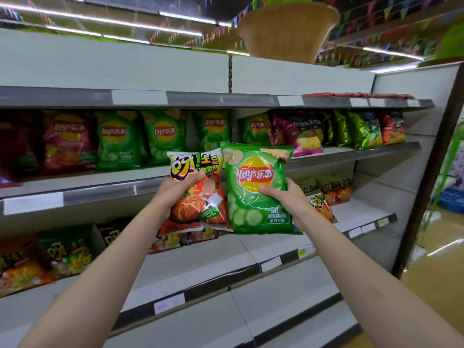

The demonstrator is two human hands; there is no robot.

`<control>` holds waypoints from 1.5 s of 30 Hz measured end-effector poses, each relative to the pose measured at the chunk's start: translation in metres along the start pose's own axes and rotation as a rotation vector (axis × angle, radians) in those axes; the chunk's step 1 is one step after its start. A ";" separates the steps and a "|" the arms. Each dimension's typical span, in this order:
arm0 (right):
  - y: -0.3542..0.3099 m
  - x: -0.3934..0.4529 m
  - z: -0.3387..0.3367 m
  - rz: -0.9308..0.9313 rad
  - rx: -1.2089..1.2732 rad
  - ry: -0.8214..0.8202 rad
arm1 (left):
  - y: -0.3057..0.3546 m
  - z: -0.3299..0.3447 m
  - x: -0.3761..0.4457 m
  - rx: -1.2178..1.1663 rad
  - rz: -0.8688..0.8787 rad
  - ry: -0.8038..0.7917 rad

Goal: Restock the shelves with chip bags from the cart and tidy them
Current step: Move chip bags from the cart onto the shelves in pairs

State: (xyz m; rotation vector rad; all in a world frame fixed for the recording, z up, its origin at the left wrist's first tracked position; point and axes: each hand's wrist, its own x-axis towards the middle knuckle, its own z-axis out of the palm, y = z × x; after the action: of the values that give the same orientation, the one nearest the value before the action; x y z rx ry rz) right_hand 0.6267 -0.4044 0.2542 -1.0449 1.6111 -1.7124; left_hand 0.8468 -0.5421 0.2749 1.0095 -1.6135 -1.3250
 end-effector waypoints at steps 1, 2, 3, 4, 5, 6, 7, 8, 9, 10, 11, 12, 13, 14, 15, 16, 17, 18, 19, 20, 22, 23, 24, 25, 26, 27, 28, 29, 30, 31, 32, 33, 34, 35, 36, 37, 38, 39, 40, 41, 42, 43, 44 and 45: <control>0.000 0.011 -0.003 -0.004 0.016 -0.005 | 0.004 0.001 0.009 -0.006 -0.014 -0.002; -0.001 0.021 -0.005 -0.004 0.023 -0.014 | 0.007 0.000 0.018 -0.006 -0.033 -0.006; -0.001 0.032 -0.007 0.000 0.023 -0.028 | 0.011 -0.001 0.026 -0.011 -0.043 -0.005; -0.002 0.044 -0.008 0.006 0.024 -0.041 | 0.014 -0.002 0.033 -0.024 -0.053 -0.001; -0.002 0.058 -0.009 0.012 0.031 -0.056 | 0.017 -0.003 0.040 -0.032 -0.066 0.006; -0.004 0.071 -0.010 0.019 0.037 -0.071 | 0.023 -0.004 0.044 -0.024 -0.088 0.002; -0.005 0.087 -0.010 0.029 0.040 -0.088 | 0.029 -0.006 0.049 -0.017 -0.093 -0.003; -0.009 0.099 -0.009 0.036 0.037 -0.119 | 0.036 -0.007 0.054 -0.005 -0.076 -0.004; -0.013 0.112 -0.007 0.041 0.033 -0.148 | 0.044 -0.007 0.058 0.011 -0.052 0.002; -0.017 0.125 -0.005 0.041 0.028 -0.173 | 0.053 -0.006 0.061 0.032 -0.037 0.015; -0.021 0.138 -0.001 0.038 0.024 -0.185 | 0.059 -0.006 0.067 0.054 -0.011 0.026; -0.024 0.152 0.002 0.032 0.023 -0.192 | 0.066 -0.004 0.071 0.070 0.019 0.039; -0.027 0.164 0.007 0.021 0.029 -0.204 | 0.069 -0.004 0.077 0.067 0.044 0.051; -0.031 0.176 0.012 0.013 0.030 -0.213 | 0.072 -0.003 0.081 0.065 0.053 0.055; -0.035 0.186 0.017 0.009 0.036 -0.226 | 0.072 -0.003 0.086 0.070 0.056 0.048; -0.039 0.197 0.023 0.006 0.035 -0.232 | 0.072 -0.003 0.088 0.063 0.055 0.037; -0.043 0.208 0.028 0.008 0.045 -0.232 | 0.071 -0.005 0.091 0.060 0.054 0.024; -0.047 0.218 0.032 0.009 0.048 -0.229 | 0.070 -0.006 0.094 0.064 0.047 0.019; -0.049 0.228 0.037 0.014 0.055 -0.221 | 0.068 -0.008 0.099 0.066 0.038 0.022; -0.049 0.237 0.041 0.022 0.050 -0.214 | 0.068 -0.009 0.101 0.065 0.031 0.028; -0.046 0.255 0.051 0.049 0.025 -0.193 | 0.067 -0.010 0.106 0.075 0.011 0.020; -0.044 0.261 0.056 0.064 0.016 -0.196 | 0.066 -0.012 0.109 0.088 -0.004 0.016; -0.042 0.266 0.060 0.078 0.031 -0.217 | 0.065 -0.012 0.110 0.098 -0.018 0.016; -0.040 0.270 0.065 0.081 0.054 -0.246 | 0.064 -0.012 0.112 0.103 -0.029 0.019; -0.038 0.274 0.069 0.072 0.057 -0.263 | 0.064 -0.010 0.112 0.105 -0.038 0.028; -0.035 0.281 0.071 0.040 0.073 -0.284 | 0.063 -0.009 0.113 0.117 -0.044 0.036; -0.032 0.289 0.073 -0.003 0.077 -0.298 | 0.064 -0.007 0.113 0.132 -0.053 0.042; -0.030 0.292 0.074 -0.046 0.073 -0.320 | 0.064 -0.005 0.113 0.151 -0.061 0.037; -0.032 0.290 0.074 -0.068 0.065 -0.333 | 0.065 -0.001 0.113 0.170 -0.065 0.032; -0.034 0.287 0.075 -0.072 0.062 -0.332 | 0.065 0.001 0.113 0.186 -0.063 0.025; -0.035 0.285 0.075 -0.061 0.048 -0.324 | 0.066 0.004 0.113 0.197 -0.066 0.021; -0.032 0.289 0.074 -0.058 0.035 -0.308 | 0.066 0.005 0.114 0.204 -0.074 0.022; -0.032 0.288 0.073 -0.057 0.010 -0.297 | 0.066 0.009 0.114 0.202 -0.074 0.022; -0.031 0.287 0.072 -0.050 -0.019 -0.289 | 0.066 0.012 0.113 0.198 -0.069 0.023; -0.031 0.284 0.071 -0.022 -0.047 -0.295 | 0.066 0.016 0.113 0.194 -0.062 0.023; -0.029 0.282 0.069 0.009 -0.074 -0.297 | 0.066 0.020 0.112 0.191 -0.066 0.025; -0.027 0.280 0.065 0.030 -0.095 -0.292 | 0.066 0.023 0.111 0.195 -0.074 0.030; -0.025 0.279 0.061 0.024 -0.106 -0.279 | 0.066 0.028 0.109 0.198 -0.089 0.035; -0.023 0.276 0.056 0.004 -0.125 -0.260 | 0.064 0.032 0.109 0.196 -0.101 0.040; -0.020 0.274 0.051 -0.023 -0.140 -0.232 | 0.063 0.037 0.107 0.191 -0.108 0.048; -0.019 0.269 0.046 -0.044 -0.146 -0.210 | 0.062 0.044 0.104 0.187 -0.110 0.052; -0.020 0.265 0.040 -0.061 -0.141 -0.192 | 0.062 0.053 0.099 0.180 -0.110 0.053; -0.022 0.257 0.033 -0.083 -0.129 -0.176 | 0.061 0.061 0.096 0.173 -0.108 0.055; -0.022 0.250 0.026 -0.107 -0.114 -0.161 | 0.060 0.069 0.092 0.166 -0.104 0.062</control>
State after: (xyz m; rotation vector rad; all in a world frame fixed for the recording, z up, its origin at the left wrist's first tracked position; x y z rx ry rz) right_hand 0.5160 -0.6231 0.3160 -1.3116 1.5898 -1.5742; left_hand 0.7437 -0.5953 0.3338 1.2379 -1.6643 -1.2297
